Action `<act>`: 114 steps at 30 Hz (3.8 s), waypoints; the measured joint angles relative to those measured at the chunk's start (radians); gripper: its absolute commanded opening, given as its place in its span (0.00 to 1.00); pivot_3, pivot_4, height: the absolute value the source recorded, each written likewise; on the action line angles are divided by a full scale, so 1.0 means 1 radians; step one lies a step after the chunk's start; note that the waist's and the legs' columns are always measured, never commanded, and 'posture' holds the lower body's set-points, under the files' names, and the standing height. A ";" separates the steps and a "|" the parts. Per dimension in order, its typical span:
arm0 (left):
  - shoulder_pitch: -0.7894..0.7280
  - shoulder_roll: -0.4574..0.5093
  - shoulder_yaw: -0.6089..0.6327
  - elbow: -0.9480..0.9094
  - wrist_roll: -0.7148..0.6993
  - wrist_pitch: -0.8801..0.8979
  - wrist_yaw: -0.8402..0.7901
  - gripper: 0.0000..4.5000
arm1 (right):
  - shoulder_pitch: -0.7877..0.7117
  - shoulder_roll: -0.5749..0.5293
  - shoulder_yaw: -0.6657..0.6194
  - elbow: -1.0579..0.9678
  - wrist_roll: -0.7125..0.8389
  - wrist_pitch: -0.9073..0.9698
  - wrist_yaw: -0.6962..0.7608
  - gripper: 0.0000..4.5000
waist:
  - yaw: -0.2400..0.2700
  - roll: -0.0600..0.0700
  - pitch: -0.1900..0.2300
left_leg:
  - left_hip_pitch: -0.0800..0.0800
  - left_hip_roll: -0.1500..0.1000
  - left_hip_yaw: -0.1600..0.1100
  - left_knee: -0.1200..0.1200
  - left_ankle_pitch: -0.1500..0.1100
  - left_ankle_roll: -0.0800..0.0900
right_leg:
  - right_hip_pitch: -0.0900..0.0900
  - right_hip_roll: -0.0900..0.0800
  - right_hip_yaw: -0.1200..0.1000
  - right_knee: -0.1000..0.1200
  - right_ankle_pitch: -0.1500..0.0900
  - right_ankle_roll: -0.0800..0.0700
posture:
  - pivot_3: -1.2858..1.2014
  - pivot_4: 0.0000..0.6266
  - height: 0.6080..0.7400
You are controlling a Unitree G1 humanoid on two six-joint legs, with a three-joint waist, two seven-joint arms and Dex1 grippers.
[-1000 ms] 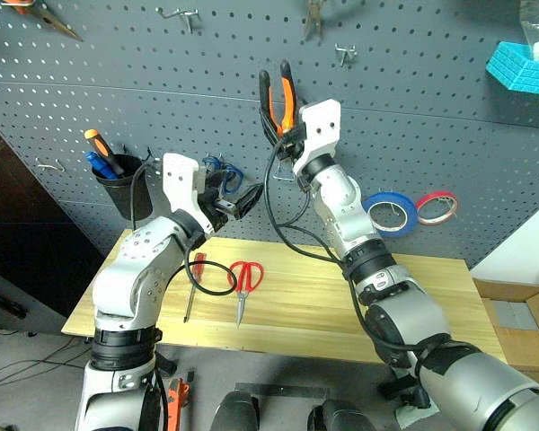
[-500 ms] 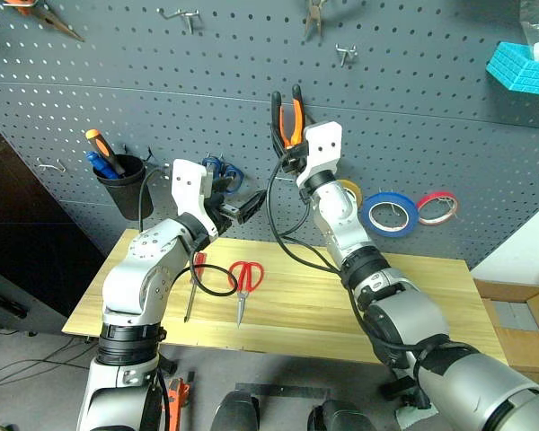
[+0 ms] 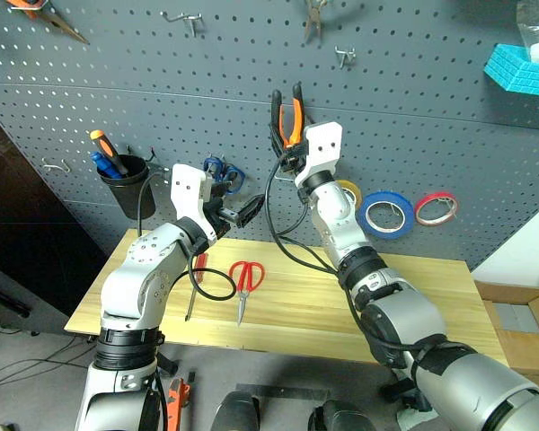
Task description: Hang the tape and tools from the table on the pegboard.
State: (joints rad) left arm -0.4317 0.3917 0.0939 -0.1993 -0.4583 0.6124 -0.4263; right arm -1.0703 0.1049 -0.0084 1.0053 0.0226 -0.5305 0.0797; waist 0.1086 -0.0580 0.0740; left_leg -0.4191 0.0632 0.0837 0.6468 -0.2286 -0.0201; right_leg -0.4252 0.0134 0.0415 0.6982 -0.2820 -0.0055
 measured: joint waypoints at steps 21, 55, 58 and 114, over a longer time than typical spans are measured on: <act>0.012 0.016 0.011 -0.051 -0.007 0.048 0.002 1.00 | -0.034 0.000 -0.013 0.079 -0.001 -0.026 -0.027 0.61 | 0.002 0.000 0.000 | 0.001 0.000 0.000 0.000 0.000 0.000 | 0.001 0.000 0.000 0.001 0.000 0.000 | 0.66 0.04 1.00; 0.019 0.035 0.028 -0.126 -0.033 0.125 0.001 1.00 | -0.059 -0.007 -0.022 0.128 -0.002 -0.081 -0.059 0.61 | 0.028 0.001 0.000 | 0.002 0.000 -0.001 0.000 0.000 0.000 | 0.002 0.000 -0.001 0.001 -0.002 -0.003 | 0.67 0.08 1.00; 0.020 0.035 0.028 -0.126 -0.034 0.128 0.001 1.00 | -0.065 -0.001 -0.032 0.128 0.003 -0.081 -0.059 0.61 | 0.029 0.001 0.001 | 0.002 0.000 -0.001 -0.001 0.000 0.000 | 0.002 0.000 -0.001 0.001 -0.002 -0.003 | 0.68 0.11 1.00; 0.072 0.092 0.082 -0.279 -0.171 0.312 0.065 1.00 | 0.069 0.015 0.005 0.078 -0.078 -0.055 -0.089 0.61 | 0.027 0.022 0.043 | 0.002 0.000 -0.030 -0.004 0.002 -0.003 | 0.018 0.000 -0.027 -0.010 -0.008 -0.012 | 0.68 0.17 1.00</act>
State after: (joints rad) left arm -0.3601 0.4839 0.1754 -0.4779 -0.6295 0.9243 -0.3613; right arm -1.0017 0.1198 -0.0030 1.0836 -0.0553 -0.5859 -0.0096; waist 0.1354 -0.0363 0.1170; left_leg -0.4168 0.0631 0.0535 0.6433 -0.2270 -0.0228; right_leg -0.4070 0.0133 0.0146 0.6885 -0.2903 -0.0175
